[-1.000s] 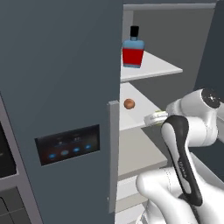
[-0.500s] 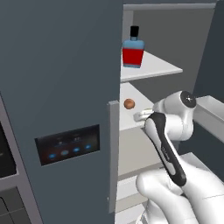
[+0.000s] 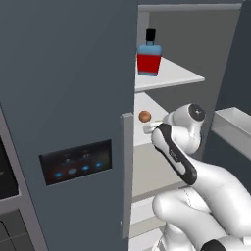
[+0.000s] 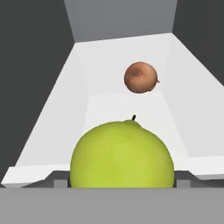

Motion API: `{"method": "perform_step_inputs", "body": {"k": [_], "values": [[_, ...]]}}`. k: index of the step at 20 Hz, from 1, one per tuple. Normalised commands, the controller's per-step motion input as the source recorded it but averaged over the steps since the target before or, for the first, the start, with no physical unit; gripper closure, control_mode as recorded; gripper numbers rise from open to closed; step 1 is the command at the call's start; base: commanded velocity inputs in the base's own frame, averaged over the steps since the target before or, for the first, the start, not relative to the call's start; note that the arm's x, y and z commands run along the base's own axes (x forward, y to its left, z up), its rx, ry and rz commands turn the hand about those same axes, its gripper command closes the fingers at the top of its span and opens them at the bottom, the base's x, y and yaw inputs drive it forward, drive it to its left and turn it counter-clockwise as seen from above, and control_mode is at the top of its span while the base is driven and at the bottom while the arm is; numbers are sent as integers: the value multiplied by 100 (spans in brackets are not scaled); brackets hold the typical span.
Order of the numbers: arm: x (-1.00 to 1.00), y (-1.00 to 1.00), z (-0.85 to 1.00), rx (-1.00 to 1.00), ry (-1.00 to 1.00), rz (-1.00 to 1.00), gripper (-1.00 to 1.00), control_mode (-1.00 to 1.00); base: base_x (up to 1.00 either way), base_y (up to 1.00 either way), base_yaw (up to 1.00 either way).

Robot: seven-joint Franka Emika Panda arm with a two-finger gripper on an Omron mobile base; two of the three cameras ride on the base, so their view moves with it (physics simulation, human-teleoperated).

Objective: Place the liquor on the top shelf of the fridge to keep it out of children's reach, and place the onion and pear on lower shelves for easy access.

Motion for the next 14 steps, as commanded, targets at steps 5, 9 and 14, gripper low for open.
{"method": "perform_step_inputs", "body": {"k": [5,9,14], "values": [[61,0,-14,0,5,0,100,-100,0,0,0],[62,-1,-18,0,6,0,100,-100,0,0,0],[62,-6,-28,0,4,0,100,-100,0,0,0]]}}
